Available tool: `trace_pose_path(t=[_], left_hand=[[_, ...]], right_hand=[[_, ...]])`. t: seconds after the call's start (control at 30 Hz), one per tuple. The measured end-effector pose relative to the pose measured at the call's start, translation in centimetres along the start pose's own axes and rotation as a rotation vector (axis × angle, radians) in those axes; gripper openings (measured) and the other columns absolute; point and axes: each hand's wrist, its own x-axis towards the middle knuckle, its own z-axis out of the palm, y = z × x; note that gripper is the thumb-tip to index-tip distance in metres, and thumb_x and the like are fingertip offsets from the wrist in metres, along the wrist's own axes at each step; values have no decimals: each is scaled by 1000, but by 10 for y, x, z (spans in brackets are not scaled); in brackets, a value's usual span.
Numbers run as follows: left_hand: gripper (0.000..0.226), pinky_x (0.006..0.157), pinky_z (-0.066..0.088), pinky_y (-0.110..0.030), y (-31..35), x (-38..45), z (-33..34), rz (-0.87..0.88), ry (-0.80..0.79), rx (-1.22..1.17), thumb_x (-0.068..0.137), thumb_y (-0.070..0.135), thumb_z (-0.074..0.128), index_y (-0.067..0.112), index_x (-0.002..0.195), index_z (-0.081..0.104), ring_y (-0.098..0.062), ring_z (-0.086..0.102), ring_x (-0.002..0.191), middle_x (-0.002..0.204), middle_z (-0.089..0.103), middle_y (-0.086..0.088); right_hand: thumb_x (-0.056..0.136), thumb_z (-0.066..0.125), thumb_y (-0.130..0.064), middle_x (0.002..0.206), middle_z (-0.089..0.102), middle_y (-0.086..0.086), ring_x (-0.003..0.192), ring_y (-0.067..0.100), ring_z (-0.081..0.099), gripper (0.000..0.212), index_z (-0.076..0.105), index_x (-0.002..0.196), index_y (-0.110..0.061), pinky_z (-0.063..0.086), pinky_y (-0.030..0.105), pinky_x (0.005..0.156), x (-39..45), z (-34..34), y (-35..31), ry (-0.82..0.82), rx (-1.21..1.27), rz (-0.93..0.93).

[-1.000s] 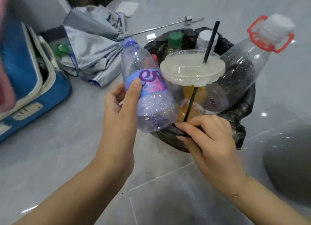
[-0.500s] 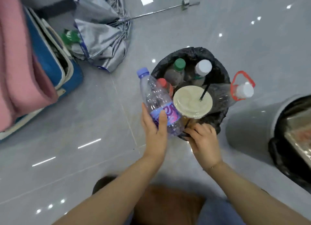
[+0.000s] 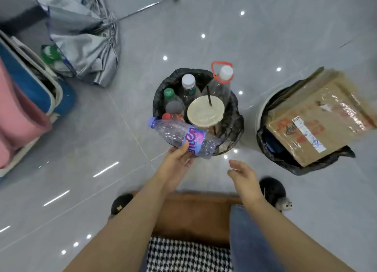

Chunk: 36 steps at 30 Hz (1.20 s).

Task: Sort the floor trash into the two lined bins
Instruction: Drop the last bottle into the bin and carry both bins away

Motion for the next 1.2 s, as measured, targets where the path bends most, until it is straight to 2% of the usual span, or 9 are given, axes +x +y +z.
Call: trace_pose_path(t=[0.1, 0.23, 0.4, 0.57, 0.73, 0.87, 1.0, 1.1, 1.2], left_hand=[[25, 92, 47, -31, -18, 1, -12, -45, -11, -96, 77, 14, 69, 18, 97, 54, -13, 68, 88, 97, 70, -2], [38, 106, 42, -39, -36, -1, -19, -46, -35, -191, 68, 12, 83, 21, 92, 55, -18, 62, 104, 108, 64, -4], [5, 108, 39, -38, -30, -13, -5, 3, 137, -373, 81, 11, 60, 13, 84, 63, -22, 56, 101, 95, 59, -4], [60, 103, 39, -33, -16, -11, 7, 188, 454, -17, 88, 37, 67, 18, 140, 43, -14, 47, 125, 132, 54, 2], [46, 85, 47, -31, 19, -15, 15, 55, 429, 149, 81, 45, 71, 19, 117, 58, -20, 58, 115, 118, 64, -3], [44, 60, 51, -17, 57, -44, 22, 348, 485, 212, 80, 28, 75, 10, 117, 60, -4, 69, 84, 98, 69, 1], [52, 87, 52, -26, 110, -63, 31, 770, 487, 258, 74, 22, 81, 14, 116, 50, -7, 63, 93, 106, 62, 2], [66, 98, 49, -28, 124, -49, 44, 844, 506, 231, 70, 19, 84, 13, 124, 46, -12, 61, 108, 119, 59, -2], [55, 88, 53, -23, 112, -27, 59, 790, 509, 211, 67, 12, 84, 11, 110, 51, -5, 66, 95, 106, 63, -1]], right_hand=[[92, 54, -3, 118, 61, 7, 106, 20, 56, 27, 61, 118, -10, 44, 30, 93, -1, -10, -2, -39, 86, 85], [91, 62, -18, 122, 57, 4, 113, 19, 56, 37, 53, 127, -19, 49, 43, 98, -4, -5, -6, -206, 158, 140], [84, 68, -38, 122, 56, -1, 107, 14, 59, 63, 34, 137, -28, 52, 46, 93, 2, 22, -13, -349, 325, 230], [81, 74, -30, 120, 63, 14, 89, 19, 68, 67, 39, 136, -12, 58, 33, 80, 8, 42, -20, -271, 470, 301], [78, 76, -28, 116, 66, 18, 92, 22, 68, 61, 51, 127, -3, 59, 27, 75, -16, 44, -30, -320, 478, 323], [85, 68, -24, 120, 65, 15, 102, 25, 66, 46, 54, 125, -5, 56, 29, 86, -39, 50, -53, -544, 382, 235], [89, 65, -21, 125, 60, 3, 111, 19, 62, 46, 47, 132, -17, 52, 26, 85, -42, 61, -78, -557, 316, 145], [92, 61, -16, 117, 63, 1, 112, 19, 60, 42, 51, 132, -12, 48, 29, 90, -31, 56, -87, -443, 296, 91], [92, 60, -19, 117, 66, 2, 107, 18, 64, 33, 58, 125, -15, 47, 34, 96, -19, 42, -85, -379, 267, 91]])
